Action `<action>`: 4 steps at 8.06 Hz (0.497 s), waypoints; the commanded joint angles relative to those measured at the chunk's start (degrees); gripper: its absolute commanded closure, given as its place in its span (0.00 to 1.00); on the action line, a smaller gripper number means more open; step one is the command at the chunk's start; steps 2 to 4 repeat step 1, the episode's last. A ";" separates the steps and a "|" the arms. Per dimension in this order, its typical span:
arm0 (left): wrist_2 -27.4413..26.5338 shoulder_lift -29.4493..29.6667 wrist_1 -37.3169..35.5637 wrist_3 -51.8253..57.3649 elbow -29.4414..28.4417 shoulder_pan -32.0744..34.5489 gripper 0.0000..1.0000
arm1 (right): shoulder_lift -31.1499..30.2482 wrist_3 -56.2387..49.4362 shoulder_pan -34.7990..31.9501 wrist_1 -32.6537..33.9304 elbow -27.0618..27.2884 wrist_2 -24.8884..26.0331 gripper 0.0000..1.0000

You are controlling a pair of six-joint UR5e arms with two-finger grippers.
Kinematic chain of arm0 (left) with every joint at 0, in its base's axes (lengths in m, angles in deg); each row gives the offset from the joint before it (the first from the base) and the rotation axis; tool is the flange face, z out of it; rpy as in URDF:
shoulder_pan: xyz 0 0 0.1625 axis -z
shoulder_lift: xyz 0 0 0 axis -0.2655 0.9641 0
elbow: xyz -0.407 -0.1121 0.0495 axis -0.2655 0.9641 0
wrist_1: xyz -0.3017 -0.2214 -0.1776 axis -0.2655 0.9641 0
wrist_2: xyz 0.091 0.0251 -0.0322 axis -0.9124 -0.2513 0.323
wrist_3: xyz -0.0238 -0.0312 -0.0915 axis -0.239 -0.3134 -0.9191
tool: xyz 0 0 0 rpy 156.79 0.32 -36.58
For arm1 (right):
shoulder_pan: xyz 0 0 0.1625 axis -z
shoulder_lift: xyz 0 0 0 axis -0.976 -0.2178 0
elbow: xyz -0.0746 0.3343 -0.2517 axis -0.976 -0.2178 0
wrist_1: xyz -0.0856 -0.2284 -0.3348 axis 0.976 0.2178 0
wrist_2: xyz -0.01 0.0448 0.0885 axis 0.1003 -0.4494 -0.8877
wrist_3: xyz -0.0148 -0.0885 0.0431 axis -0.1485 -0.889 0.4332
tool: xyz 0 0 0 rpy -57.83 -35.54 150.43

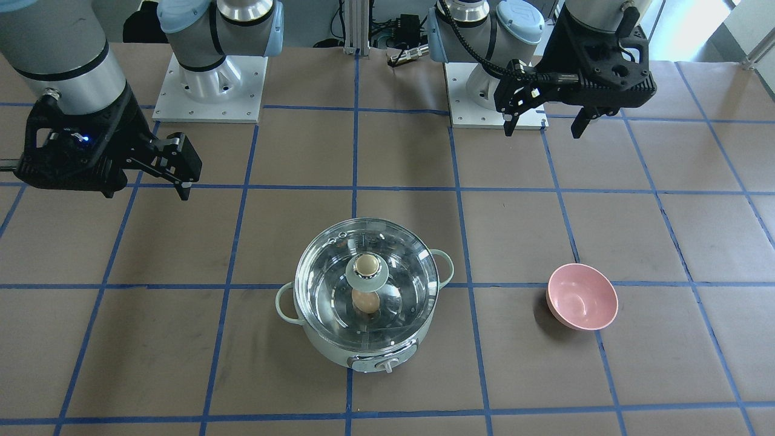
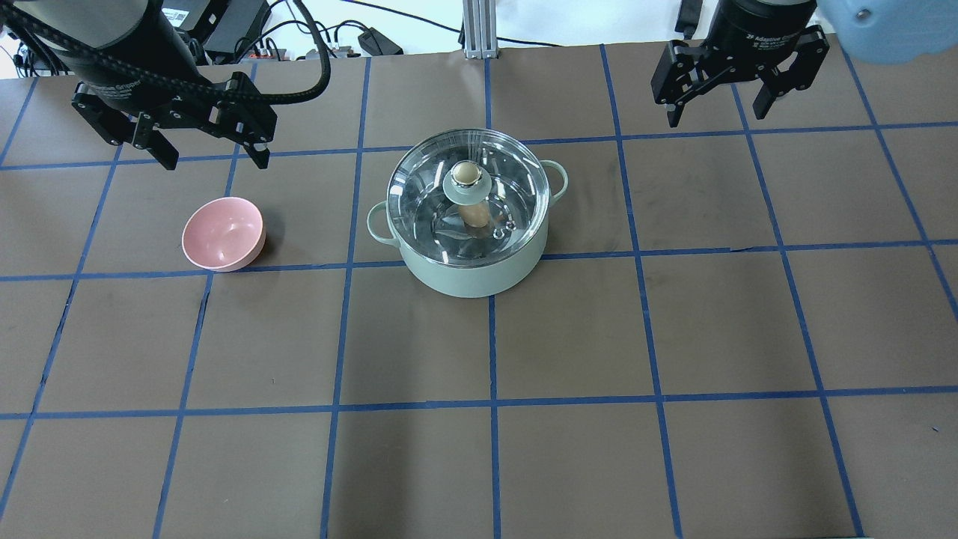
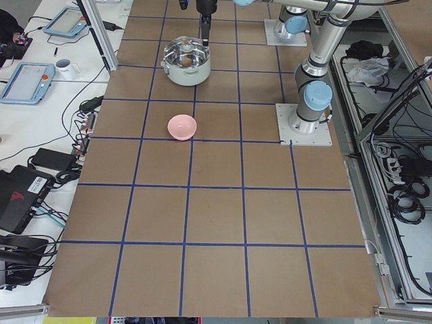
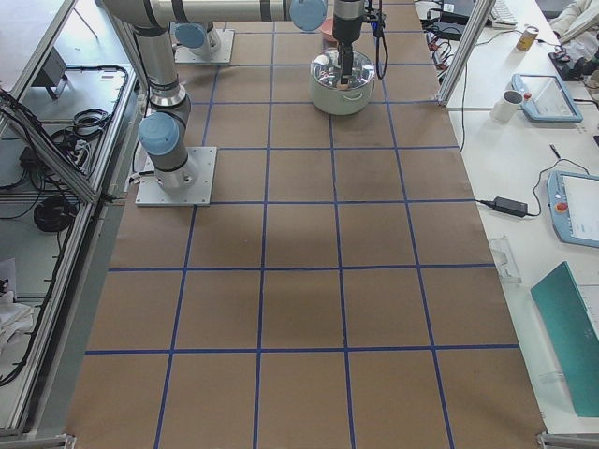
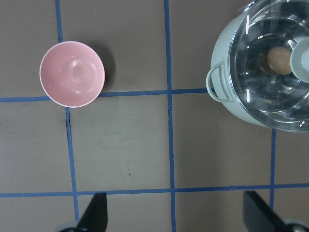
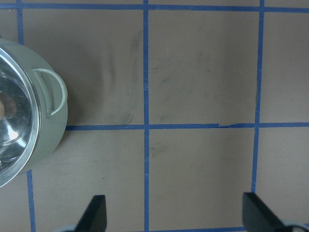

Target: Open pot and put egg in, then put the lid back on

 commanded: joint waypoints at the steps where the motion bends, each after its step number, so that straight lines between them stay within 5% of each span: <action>1: -0.02 0.00 0.00 0.06 0.02 0.00 0.00 | 0.00 0.00 0.20 0.09 0.00 0.08 0.00; 4: -0.02 0.00 0.00 0.06 0.02 0.00 0.00 | 0.00 0.00 0.20 0.09 0.00 0.08 0.00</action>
